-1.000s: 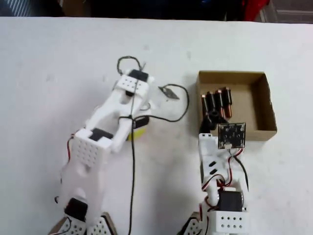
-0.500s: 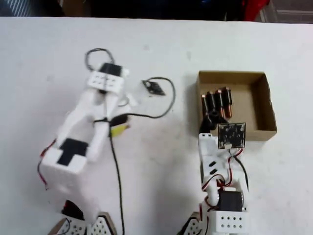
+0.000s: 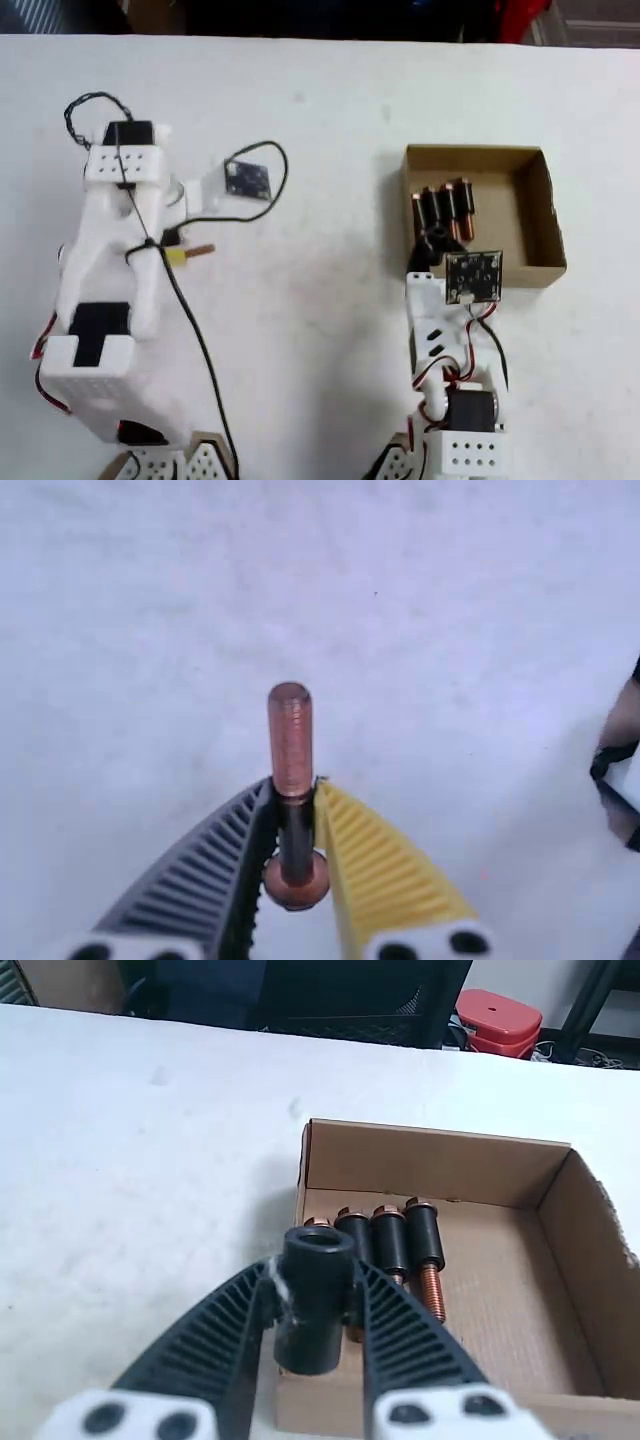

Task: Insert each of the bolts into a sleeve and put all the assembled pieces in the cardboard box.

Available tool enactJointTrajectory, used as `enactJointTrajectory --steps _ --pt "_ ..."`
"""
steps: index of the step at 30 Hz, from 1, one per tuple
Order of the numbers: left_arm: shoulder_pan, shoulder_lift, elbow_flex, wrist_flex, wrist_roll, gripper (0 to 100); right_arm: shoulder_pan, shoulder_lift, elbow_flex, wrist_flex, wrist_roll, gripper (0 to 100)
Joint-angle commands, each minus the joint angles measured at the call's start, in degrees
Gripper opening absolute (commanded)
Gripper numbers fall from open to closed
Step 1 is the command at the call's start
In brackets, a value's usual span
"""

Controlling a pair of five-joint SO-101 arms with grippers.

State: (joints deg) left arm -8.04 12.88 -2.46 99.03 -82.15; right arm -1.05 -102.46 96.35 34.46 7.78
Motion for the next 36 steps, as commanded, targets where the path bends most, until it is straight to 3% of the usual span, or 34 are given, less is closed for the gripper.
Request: enactJointTrajectory --steps 1,7,17,25,30,36 --pt "-0.2 -3.6 -0.3 -3.8 -4.0 2 0.4 -0.7 0.5 0.1 -0.1 1.7" --pt "-0.1 -2.0 -0.3 -9.1 -8.9 2 0.3 -0.7 0.5 0.1 -0.1 1.7" --pt "1.7 13.0 -4.6 -13.4 -9.1 2 0.3 -0.7 0.5 0.1 -0.1 1.7" --pt "2.2 21.6 -12.8 -9.7 -9.1 8 0.3 -0.7 0.5 0.1 -0.1 1.7" --pt "4.9 24.1 -16.5 -2.8 -9.2 8 0.3 -0.7 0.5 0.1 -0.1 1.7" --pt "7.0 26.2 -19.6 -1.6 -8.8 10 0.3 -0.7 0.5 0.1 -0.1 1.7"
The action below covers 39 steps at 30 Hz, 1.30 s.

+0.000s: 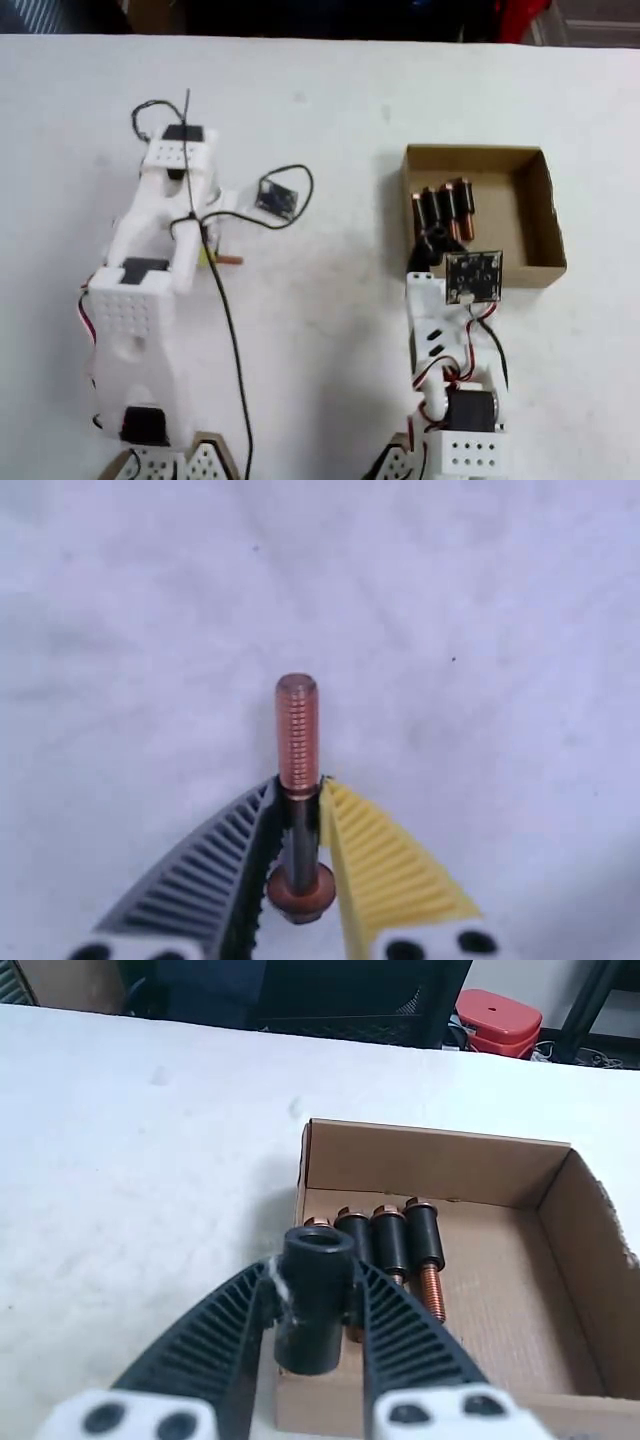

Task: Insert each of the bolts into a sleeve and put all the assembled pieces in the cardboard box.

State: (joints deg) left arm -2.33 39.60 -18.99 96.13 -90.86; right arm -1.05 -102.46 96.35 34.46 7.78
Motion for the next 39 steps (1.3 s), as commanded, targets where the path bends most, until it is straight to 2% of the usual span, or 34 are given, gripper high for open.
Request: enactJointTrajectory --steps 1,9,12,16,20,30,33,39 --pt "1.3 -0.5 -3.1 1.2 -0.1 11 0.3 -0.7 0.5 0.1 -0.1 1.7" --pt "1.3 -1.1 -3.1 1.3 0.0 13 0.3 -0.7 0.5 0.1 -0.1 1.7" --pt "1.4 -1.2 -4.3 1.3 3.2 13 0.3 -0.7 0.5 0.1 -0.1 1.7" --pt "1.4 -1.2 -10.6 1.9 10.7 13 0.3 -0.7 0.5 0.1 -0.1 1.7" --pt "2.9 -1.2 -17.0 6.2 18.7 13 0.3 -0.7 0.5 0.1 -0.1 1.7" --pt "4.8 -2.9 -26.8 6.2 52.0 13 0.5 -0.7 0.5 0.1 -0.1 1.7" --pt "4.6 -7.9 -25.0 6.2 56.8 13 0.6 -0.7 0.5 0.1 -0.1 1.7" --pt "4.6 -19.7 -11.8 6.2 60.9 13 0.6 -0.7 0.5 0.1 -0.1 1.7"
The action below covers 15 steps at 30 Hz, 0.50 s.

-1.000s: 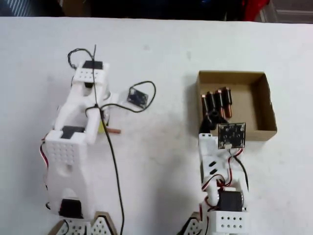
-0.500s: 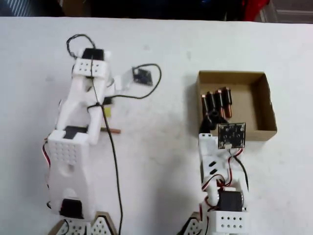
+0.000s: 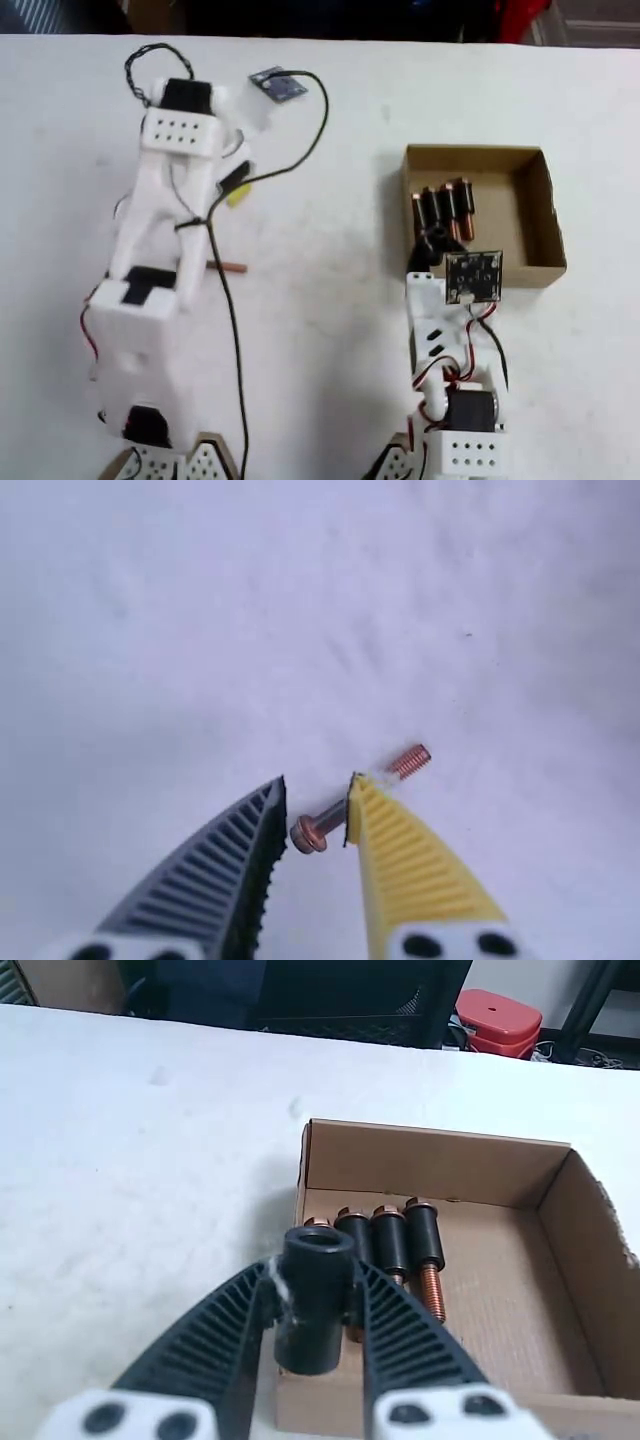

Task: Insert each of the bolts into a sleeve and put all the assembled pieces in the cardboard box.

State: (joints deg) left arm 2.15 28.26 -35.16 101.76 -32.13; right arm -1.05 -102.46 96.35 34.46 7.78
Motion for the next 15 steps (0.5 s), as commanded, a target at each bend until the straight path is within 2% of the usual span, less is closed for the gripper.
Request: enactJointTrajectory --steps 1,4,10,15 --pt "0.0 -10.4 6.9 0.5 3.1 13 0.6 -0.7 0.5 0.1 -0.1 1.7" --pt "-0.6 -15.3 13.5 0.5 8.1 13 0.6 -0.6 0.5 0.1 -0.1 1.7" --pt "-2.9 -20.6 23.9 0.4 27.3 13 0.6 -0.5 0.5 0.1 -0.1 1.7" --pt "-2.9 -20.6 30.9 0.4 34.5 13 0.6 -0.5 0.5 0.1 -0.1 1.7"
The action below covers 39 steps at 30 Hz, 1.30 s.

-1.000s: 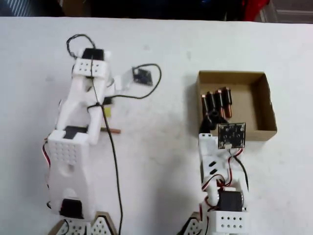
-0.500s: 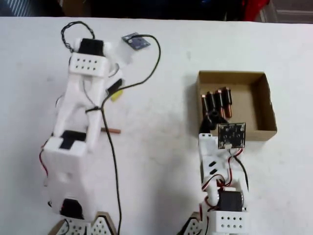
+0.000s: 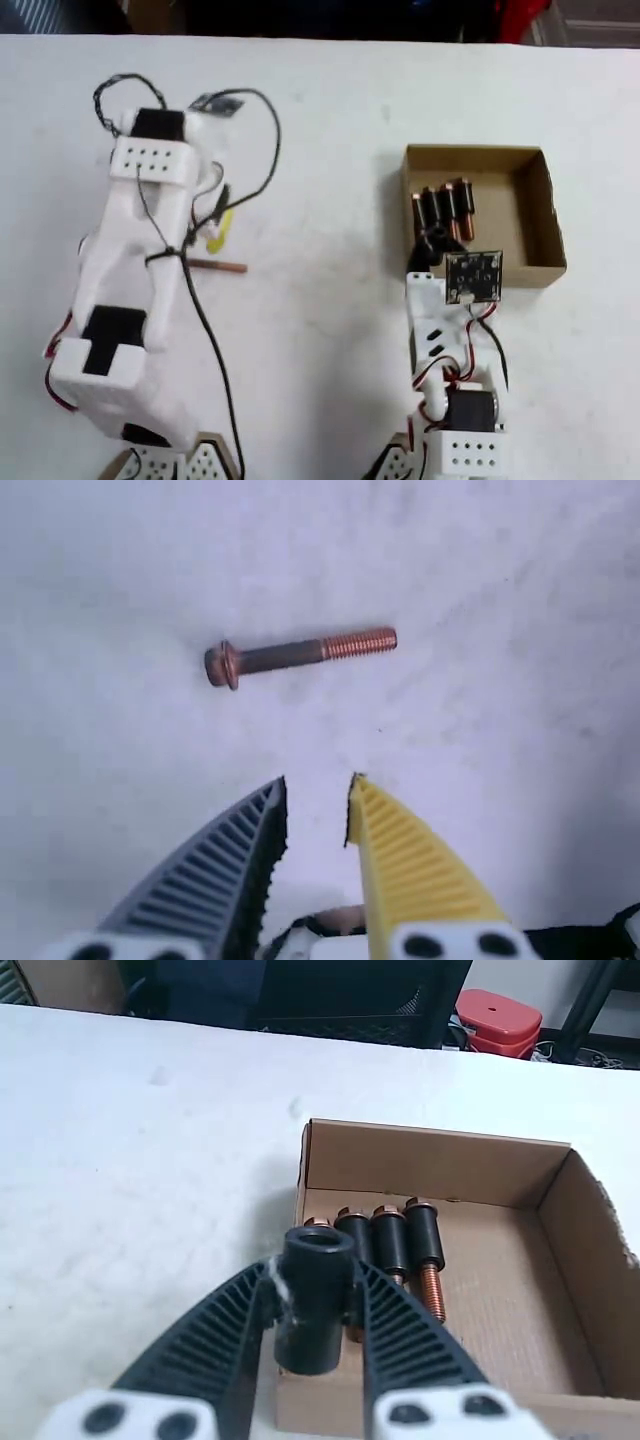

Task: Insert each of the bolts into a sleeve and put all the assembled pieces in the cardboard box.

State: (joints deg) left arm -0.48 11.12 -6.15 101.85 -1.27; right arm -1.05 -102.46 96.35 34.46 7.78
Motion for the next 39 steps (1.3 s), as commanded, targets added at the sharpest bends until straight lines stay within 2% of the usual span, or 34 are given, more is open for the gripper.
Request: enactJointTrajectory --steps 1,7,14,20,25,30,39 --pt "-0.3 -3.5 3.4 0.4 4.7 13 0.6 -0.5 0.5 0.1 -0.1 1.7" --pt "-0.7 -3.6 5.1 -3.8 12.0 13 0.6 -0.5 0.5 0.1 -0.1 1.7" --pt "-1.2 -3.9 4.0 -6.6 25.4 13 0.4 -0.6 0.5 1.7 -0.1 1.7" --pt "-8.6 -3.9 0.9 -6.3 31.8 13 0.4 -0.7 0.5 1.7 -0.1 1.7" --pt "-10.1 -3.8 1.5 -2.0 32.9 13 0.3 -0.7 0.5 1.4 -0.1 1.7" --pt "-9.5 -3.4 1.6 -1.7 32.7 13 0.3 -0.7 0.5 1.4 -0.1 1.7" --pt "-0.2 0.0 5.9 -1.5 33.0 13 0.4 -0.7 0.5 1.4 -0.1 1.7"
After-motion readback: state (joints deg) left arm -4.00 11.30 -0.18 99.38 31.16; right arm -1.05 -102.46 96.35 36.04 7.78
